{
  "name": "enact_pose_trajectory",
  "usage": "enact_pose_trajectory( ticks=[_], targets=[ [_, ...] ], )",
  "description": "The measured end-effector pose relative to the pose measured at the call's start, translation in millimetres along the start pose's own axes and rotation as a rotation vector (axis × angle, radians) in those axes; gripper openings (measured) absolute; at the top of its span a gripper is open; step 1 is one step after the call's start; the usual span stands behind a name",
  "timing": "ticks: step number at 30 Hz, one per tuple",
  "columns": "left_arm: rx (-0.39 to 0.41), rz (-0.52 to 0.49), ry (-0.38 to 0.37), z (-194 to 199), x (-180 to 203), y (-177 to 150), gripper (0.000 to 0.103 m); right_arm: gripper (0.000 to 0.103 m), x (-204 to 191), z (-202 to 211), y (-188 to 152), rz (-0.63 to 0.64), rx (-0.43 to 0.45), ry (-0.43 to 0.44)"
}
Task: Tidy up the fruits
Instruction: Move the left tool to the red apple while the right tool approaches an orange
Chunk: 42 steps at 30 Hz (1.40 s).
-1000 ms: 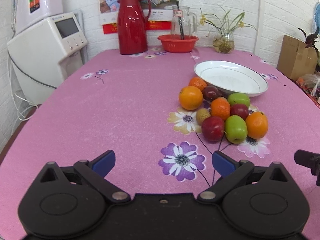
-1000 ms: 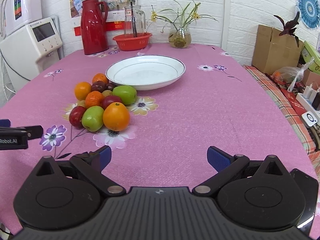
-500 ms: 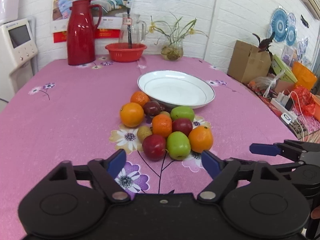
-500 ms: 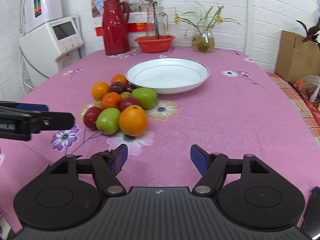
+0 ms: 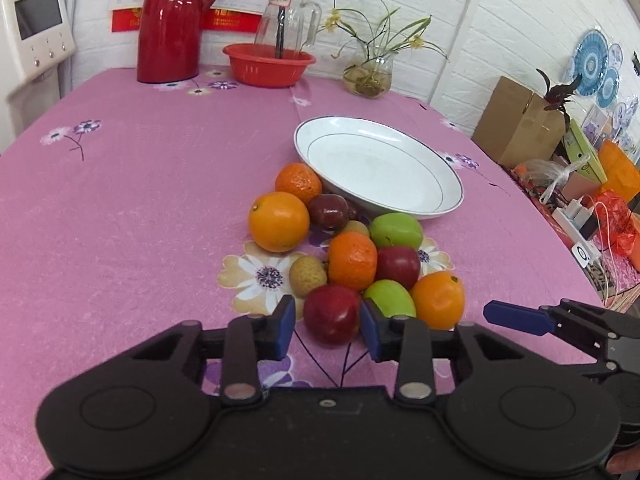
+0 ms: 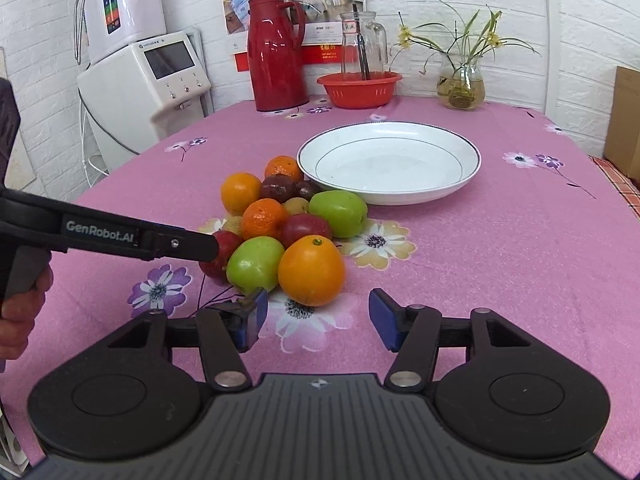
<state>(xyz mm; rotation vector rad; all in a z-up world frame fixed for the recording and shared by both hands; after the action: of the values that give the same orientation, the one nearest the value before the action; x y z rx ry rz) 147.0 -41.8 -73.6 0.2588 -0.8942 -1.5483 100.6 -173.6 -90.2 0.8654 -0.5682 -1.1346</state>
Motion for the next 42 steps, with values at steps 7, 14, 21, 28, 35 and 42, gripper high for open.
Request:
enact_pose_trajectory(
  ticks=[7, 14, 21, 28, 35, 42],
  targets=[
    [-0.016, -0.009, -0.001, -9.2, -1.0, 2.2, 0.097, 0.093, -1.0, -10.8, 4.2, 0.002, -0.009, 0.017],
    [-0.038, 0.022, -0.017, -16.3, -7.5, 5.3, 0.098, 0.093, -1.4, -17.7, 6.2, 0.012, -0.017, 0.019],
    [-0.048, 0.023, -0.022, -20.0, -9.4, 4.5, 0.102, 0.093, -0.7, -20.6, 7.2, 0.017, -0.020, 0.025],
    [-0.055, 0.032, -0.035, -18.7, -15.9, 3.5, 0.100, 0.093, 1.8, -21.4, 8.8, 0.014, -0.019, 0.020],
    [-0.053, 0.002, -0.029, -15.4, -17.0, 1.7, 0.100, 0.092, 7.6, -23.1, 9.8, -0.002, -0.017, 0.021],
    [-0.052, -0.007, -0.030, -13.3, -20.1, 1.1, 0.103, 0.084, 4.8, -27.1, 9.8, 0.007, -0.024, 0.036]
  ],
)
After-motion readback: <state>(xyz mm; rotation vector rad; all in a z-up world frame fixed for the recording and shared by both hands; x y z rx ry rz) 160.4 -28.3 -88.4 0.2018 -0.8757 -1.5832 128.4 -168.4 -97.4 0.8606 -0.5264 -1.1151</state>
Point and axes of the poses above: each gripper's, at about its wrist camera, not at the fingertips, and z roughly against the way its jaws point, x to its right, y to its top, the point moved 9 cm from there along -z, roughly the way its jaws point, and after that the axes turned 8 degrees about z, right-handed, at the moved point
